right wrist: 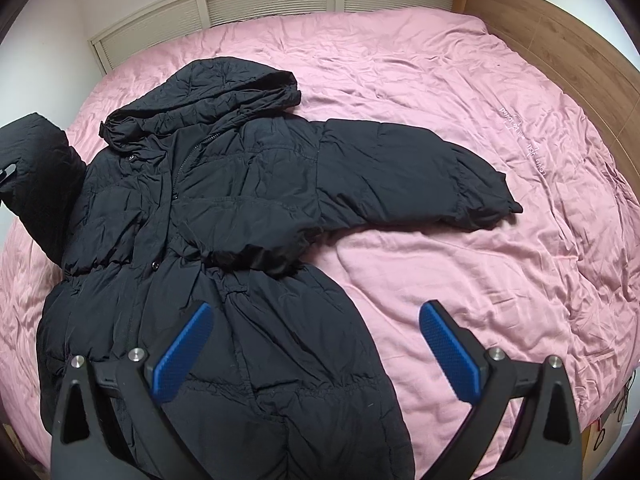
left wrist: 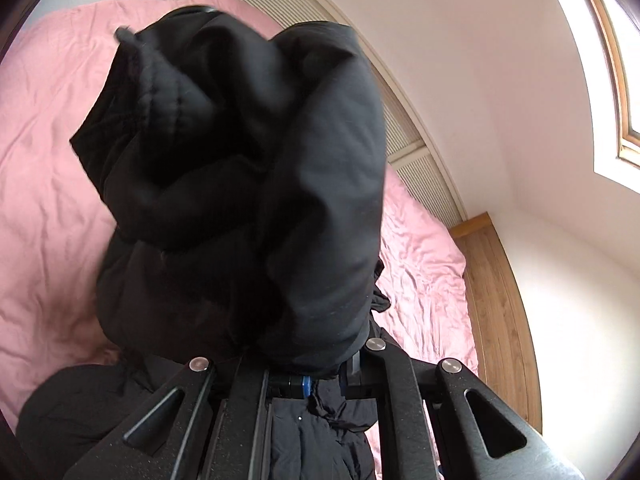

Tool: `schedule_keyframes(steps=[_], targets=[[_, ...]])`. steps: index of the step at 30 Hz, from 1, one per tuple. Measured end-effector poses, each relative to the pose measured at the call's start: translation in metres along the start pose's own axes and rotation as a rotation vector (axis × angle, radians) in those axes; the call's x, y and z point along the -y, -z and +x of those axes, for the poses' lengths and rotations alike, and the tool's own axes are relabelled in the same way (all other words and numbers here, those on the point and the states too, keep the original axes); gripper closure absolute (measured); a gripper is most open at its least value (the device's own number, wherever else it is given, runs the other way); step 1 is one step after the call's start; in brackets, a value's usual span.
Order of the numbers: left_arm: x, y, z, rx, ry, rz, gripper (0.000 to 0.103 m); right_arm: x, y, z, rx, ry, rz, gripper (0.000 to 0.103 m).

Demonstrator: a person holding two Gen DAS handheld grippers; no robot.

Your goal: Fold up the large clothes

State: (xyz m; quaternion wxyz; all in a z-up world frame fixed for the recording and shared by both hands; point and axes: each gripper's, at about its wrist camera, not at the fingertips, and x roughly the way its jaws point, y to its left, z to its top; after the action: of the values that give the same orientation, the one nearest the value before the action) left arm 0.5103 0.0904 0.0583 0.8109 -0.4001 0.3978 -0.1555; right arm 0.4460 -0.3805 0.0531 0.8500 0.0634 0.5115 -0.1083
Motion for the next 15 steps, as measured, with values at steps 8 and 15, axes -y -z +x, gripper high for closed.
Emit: schedule_keyframes(steps=[8, 15], targets=[[0.013, 0.031, 0.073, -0.11, -0.053, 0.03, 0.095, 0.024, 0.011, 0.01, -0.039, -0.011, 0.005, 0.0], [0.009, 0.047, 0.132, -0.19, -0.146, 0.056, 0.094, 0.036, 0.017, 0.019, -0.057, -0.027, 0.006, 0.0]])
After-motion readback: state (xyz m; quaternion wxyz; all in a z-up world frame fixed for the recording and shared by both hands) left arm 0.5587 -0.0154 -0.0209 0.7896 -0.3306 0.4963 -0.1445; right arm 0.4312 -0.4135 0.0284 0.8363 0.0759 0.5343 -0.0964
